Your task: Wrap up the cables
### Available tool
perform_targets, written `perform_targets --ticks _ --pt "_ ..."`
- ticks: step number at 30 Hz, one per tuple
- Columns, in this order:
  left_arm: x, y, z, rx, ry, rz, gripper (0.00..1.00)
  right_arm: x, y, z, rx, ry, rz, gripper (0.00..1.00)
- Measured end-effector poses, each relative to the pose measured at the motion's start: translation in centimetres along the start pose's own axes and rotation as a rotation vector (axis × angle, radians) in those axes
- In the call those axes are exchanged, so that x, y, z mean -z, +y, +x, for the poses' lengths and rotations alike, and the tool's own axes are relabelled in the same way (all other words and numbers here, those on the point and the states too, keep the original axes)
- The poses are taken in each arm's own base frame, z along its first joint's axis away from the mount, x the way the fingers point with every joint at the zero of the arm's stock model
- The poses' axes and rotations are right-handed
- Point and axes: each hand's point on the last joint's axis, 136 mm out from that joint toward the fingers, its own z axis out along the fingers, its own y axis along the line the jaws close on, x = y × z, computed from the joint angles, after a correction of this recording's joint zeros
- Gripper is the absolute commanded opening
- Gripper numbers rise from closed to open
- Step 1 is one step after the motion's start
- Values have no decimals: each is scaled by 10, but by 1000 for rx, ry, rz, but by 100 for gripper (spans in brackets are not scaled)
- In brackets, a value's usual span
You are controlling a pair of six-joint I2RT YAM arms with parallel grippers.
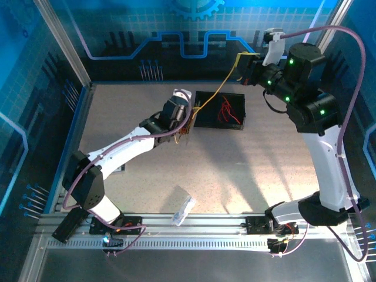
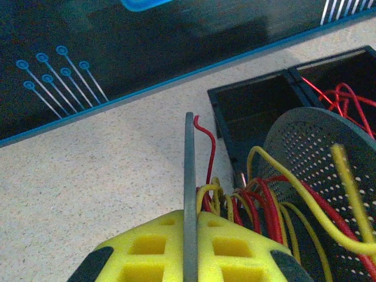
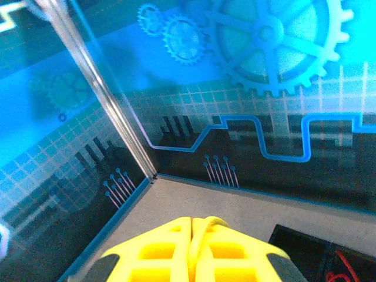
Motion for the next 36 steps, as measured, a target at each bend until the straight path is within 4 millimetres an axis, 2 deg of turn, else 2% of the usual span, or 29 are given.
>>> perform_targets --ticks 6,11,20,30,36 --pt "15 -21 15 -91 -37 3 0 -14 -55 -4 -183 19 56 0" --pt "39 -41 20 -133 -90 51 0 -21 -96 -1 -273 32 104 0" --pt "68 -45 31 -157 -88 148 0 -30 -130 25 -306 98 132 0" --pt "107 -57 32 -114 -69 355 0 -26 -168 54 -296 151 171 0" --pt "113 -66 38 -83 -32 459 0 -20 -193 78 -288 181 215 0"
